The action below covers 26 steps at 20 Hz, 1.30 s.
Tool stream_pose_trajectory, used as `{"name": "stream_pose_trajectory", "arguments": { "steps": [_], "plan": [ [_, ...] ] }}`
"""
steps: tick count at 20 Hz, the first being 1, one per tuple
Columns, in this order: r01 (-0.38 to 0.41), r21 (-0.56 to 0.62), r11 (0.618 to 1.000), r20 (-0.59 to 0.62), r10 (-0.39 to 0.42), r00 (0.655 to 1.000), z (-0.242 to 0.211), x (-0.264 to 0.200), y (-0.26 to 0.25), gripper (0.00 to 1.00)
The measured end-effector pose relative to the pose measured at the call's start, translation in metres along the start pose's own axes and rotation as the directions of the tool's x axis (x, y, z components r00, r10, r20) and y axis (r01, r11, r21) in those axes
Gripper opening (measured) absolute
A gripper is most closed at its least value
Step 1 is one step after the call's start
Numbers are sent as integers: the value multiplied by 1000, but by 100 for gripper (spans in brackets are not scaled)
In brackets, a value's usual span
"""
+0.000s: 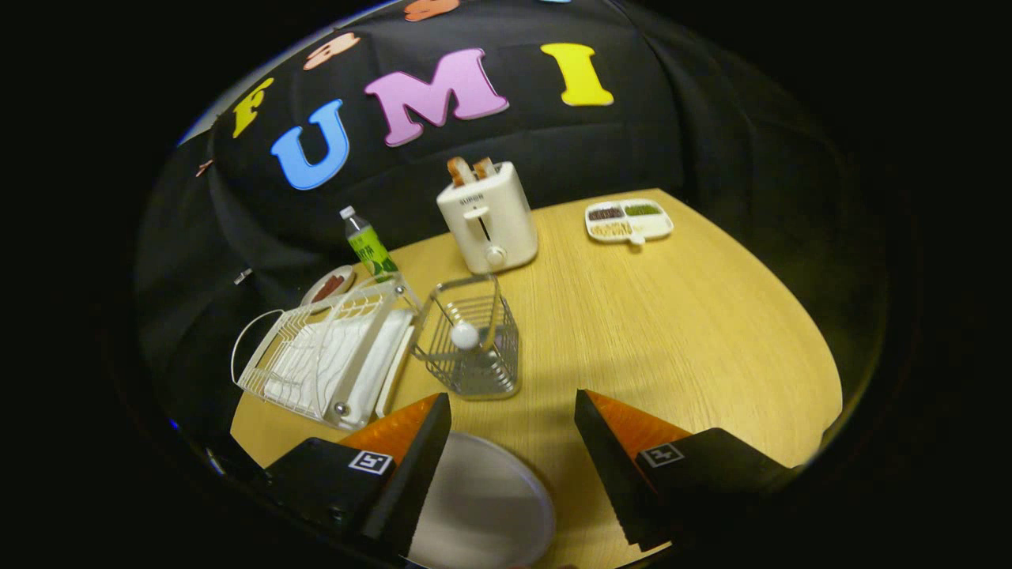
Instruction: Take the plate from the dish rack, then take the spoon from the basket and place it into the plate.
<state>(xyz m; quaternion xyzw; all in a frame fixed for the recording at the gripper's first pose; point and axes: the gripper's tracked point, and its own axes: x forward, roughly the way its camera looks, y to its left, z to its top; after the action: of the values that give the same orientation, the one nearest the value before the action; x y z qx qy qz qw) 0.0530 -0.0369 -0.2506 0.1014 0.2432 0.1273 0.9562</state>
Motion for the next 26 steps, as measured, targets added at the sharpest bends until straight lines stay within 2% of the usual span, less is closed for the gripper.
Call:
{"name": "stream_pose_trajectory", "arguments": {
  "steps": [3,8,9,10,13,17,19,21,22,25,26],
  "plan": [
    [-33,-25,999,112,36,993,36,-1,14,97],
    [-60,-9,998,125,60,990,45,26,18,96],
    [-61,-20,998,138,64,988,48,30,18,93],
    [-66,-36,997,150,71,986,50,34,20,85],
    [-85,-102,991,154,100,983,47,49,25,82],
    [-95,-157,983,138,117,983,36,66,24,59],
    [-91,-168,982,158,118,980,42,69,23,58],
    [-89,-192,977,171,123,978,42,72,24,50],
    [-90,-209,974,171,127,977,41,74,24,40],
    [-81,-248,965,177,128,976,43,79,24,39],
    [-92,-246,965,167,135,977,38,73,27,25]
  ]
}}
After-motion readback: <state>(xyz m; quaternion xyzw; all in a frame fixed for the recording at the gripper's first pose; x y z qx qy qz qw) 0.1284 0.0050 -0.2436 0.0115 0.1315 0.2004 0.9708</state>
